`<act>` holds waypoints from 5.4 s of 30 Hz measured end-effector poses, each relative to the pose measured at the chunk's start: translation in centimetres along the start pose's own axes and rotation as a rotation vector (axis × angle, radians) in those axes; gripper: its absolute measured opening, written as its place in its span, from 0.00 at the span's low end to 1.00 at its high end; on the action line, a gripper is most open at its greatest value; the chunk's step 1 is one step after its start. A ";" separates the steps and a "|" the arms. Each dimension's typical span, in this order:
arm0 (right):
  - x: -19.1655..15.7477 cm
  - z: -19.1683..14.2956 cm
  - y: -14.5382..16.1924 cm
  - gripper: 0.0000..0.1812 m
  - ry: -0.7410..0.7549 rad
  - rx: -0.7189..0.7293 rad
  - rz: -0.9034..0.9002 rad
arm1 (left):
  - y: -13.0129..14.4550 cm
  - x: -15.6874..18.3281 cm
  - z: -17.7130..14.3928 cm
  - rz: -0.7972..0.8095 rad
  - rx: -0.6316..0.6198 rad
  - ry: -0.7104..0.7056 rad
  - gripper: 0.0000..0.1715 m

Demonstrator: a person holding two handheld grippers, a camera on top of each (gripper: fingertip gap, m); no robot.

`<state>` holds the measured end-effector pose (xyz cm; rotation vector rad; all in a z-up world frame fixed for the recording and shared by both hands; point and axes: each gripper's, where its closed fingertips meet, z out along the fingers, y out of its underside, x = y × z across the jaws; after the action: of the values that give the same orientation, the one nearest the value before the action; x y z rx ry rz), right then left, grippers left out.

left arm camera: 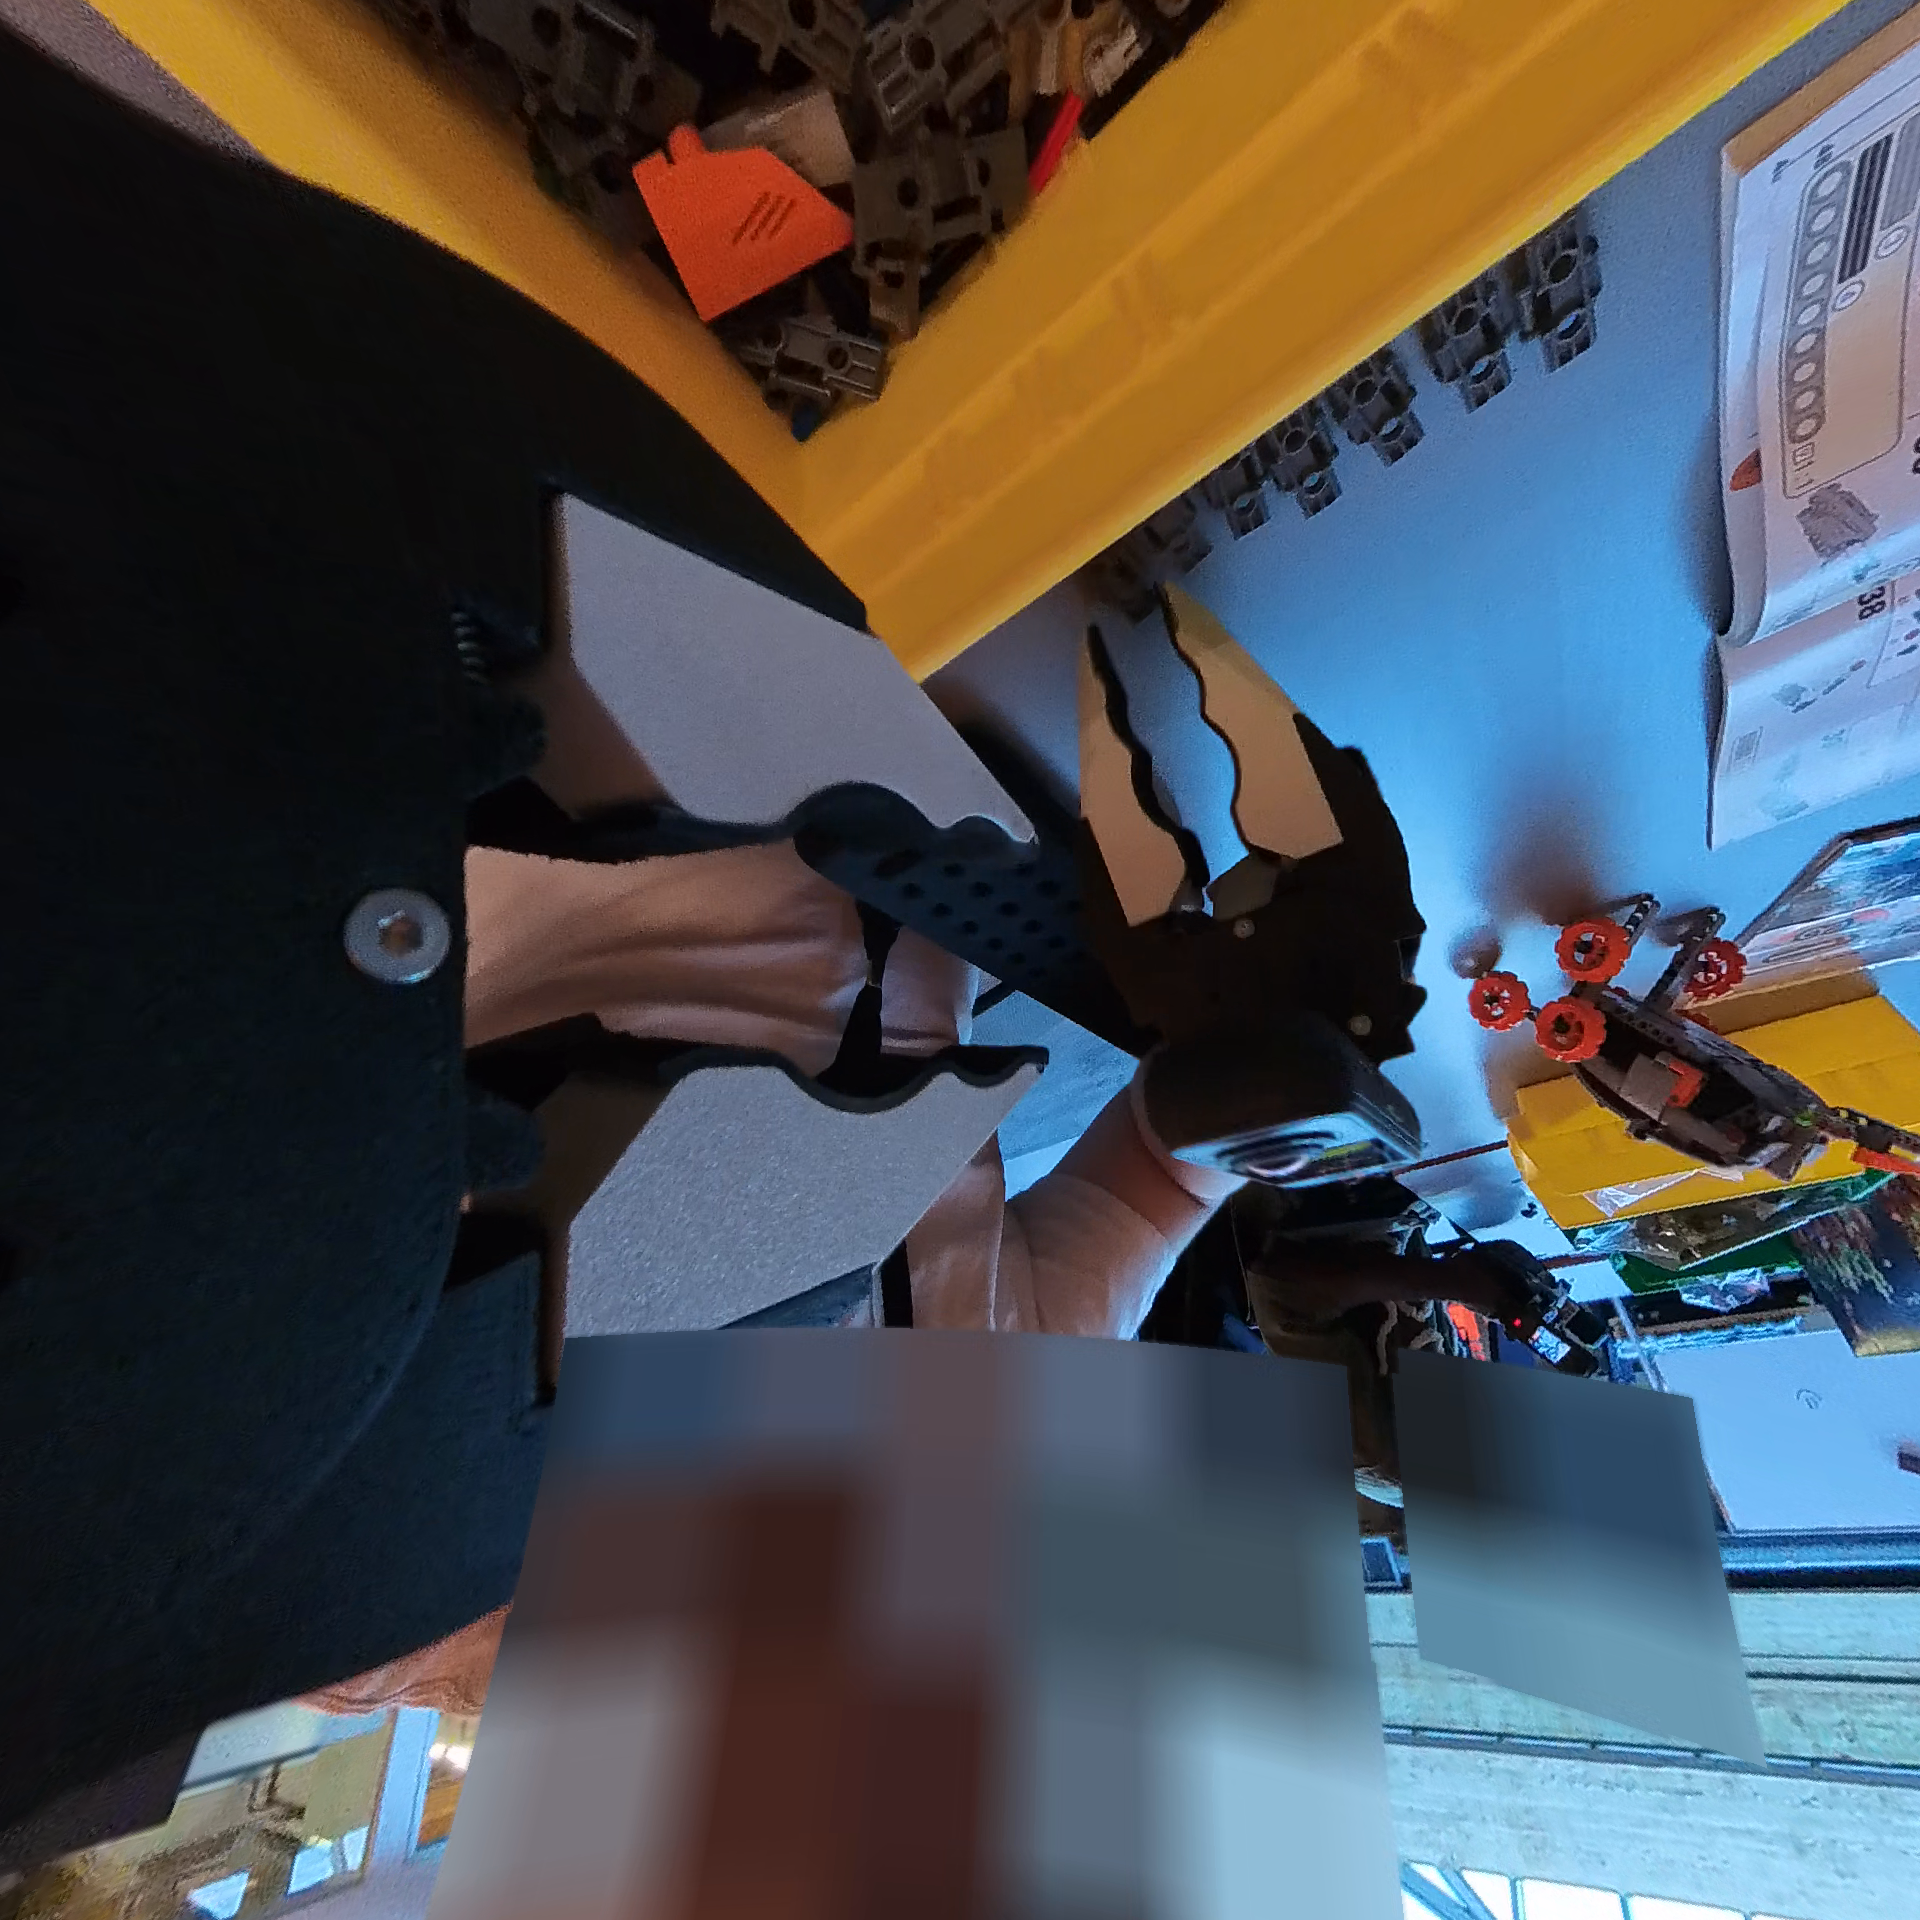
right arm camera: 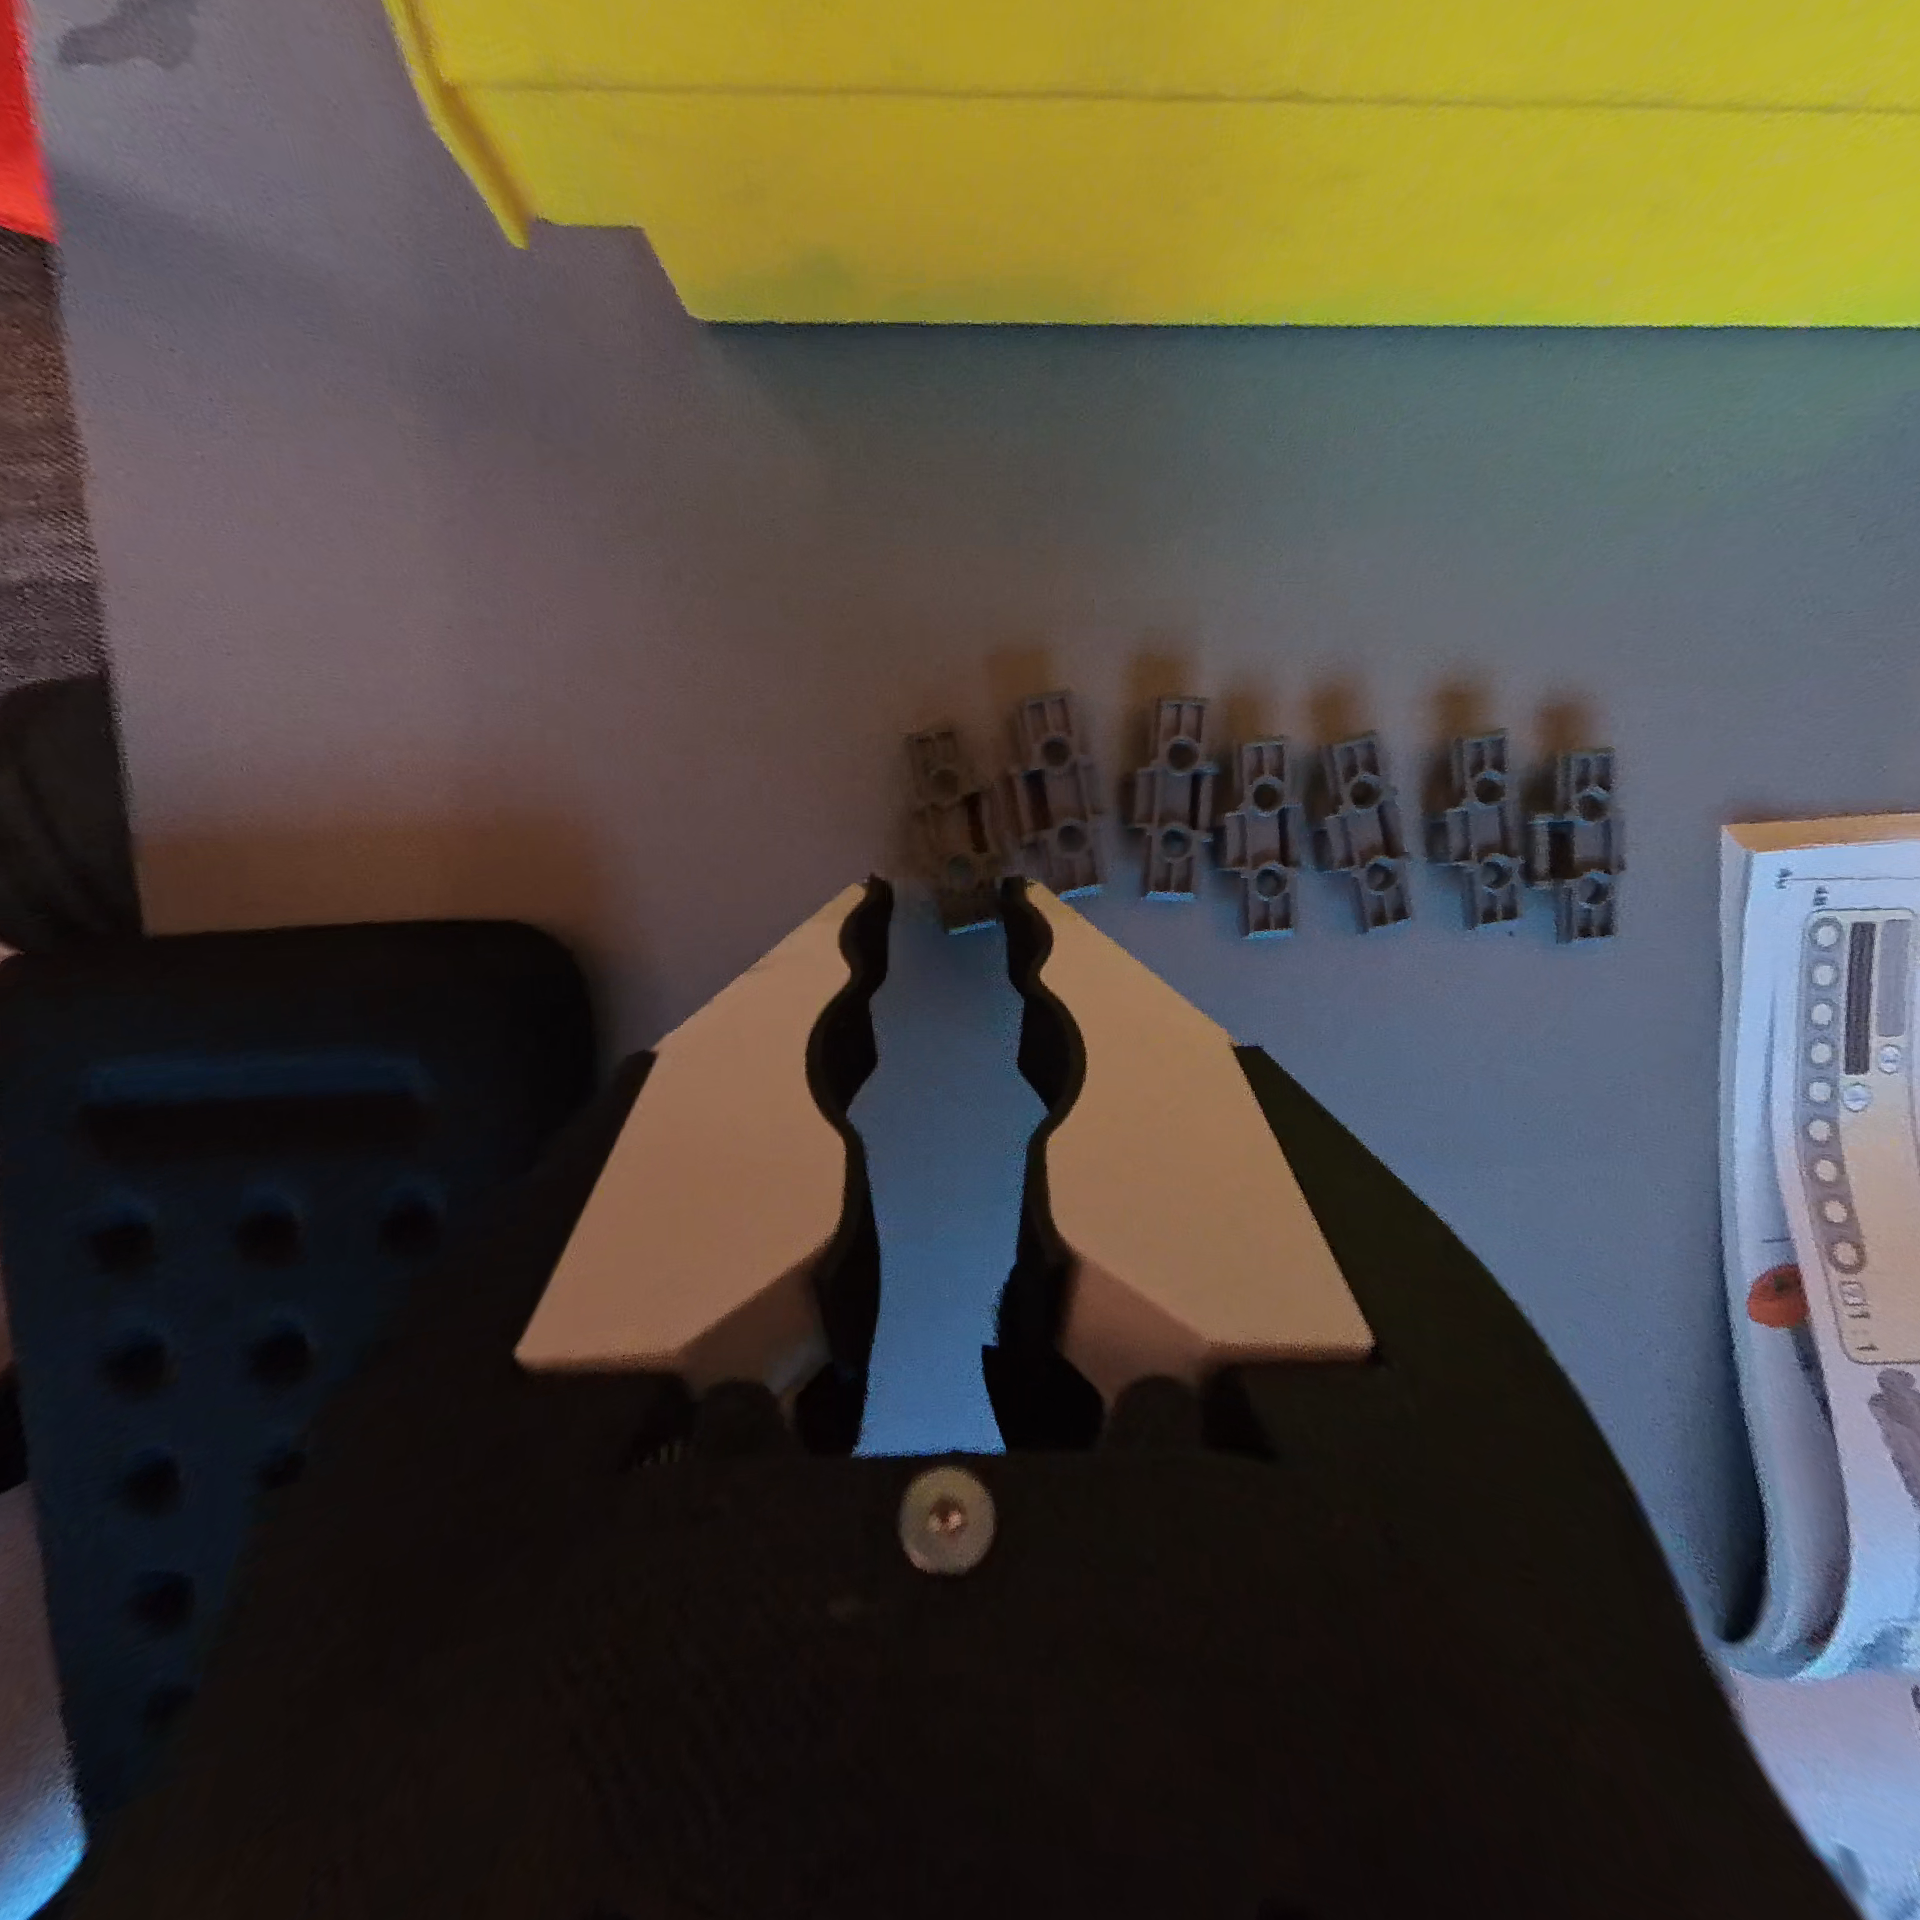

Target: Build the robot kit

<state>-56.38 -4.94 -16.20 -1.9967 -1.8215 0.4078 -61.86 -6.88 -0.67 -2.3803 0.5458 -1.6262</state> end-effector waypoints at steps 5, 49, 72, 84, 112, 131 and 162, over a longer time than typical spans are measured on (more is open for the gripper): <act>0.2 -3.0 0.3 0.14 0.018 0.122 0.046 | 0.0 -1.7 -3.9 0.059 0.057 -0.201 0.19; 3.7 -8.5 2.3 0.11 0.117 0.490 0.063 | -0.9 -10.2 -8.5 0.156 -0.062 -0.967 0.07; -2.6 -19.4 -11.9 0.16 -0.008 1.118 -0.331 | -2.6 10.1 2.6 0.573 0.229 0.299 0.07; -2.2 -14.6 -7.1 0.05 -0.061 0.777 -0.225 | -2.4 6.6 3.9 0.573 0.221 0.162 0.21; -2.5 -0.2 0.8 0.08 0.014 0.006 0.020 | 4.6 1.6 1.7 0.571 0.259 -0.251 0.15; -0.9 -3.7 0.2 0.10 0.075 0.155 0.103 | 2.9 -1.8 -8.6 0.445 0.419 -0.693 0.16; 1.3 -5.7 4.4 0.10 0.039 0.270 0.157 | 8.5 -20.0 -14.6 0.250 -1.191 -1.202 0.14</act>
<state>-49.71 -4.47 -13.28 -1.9485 -1.5016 0.6222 -83.39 -5.81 -15.40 -3.0887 1.6058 0.6316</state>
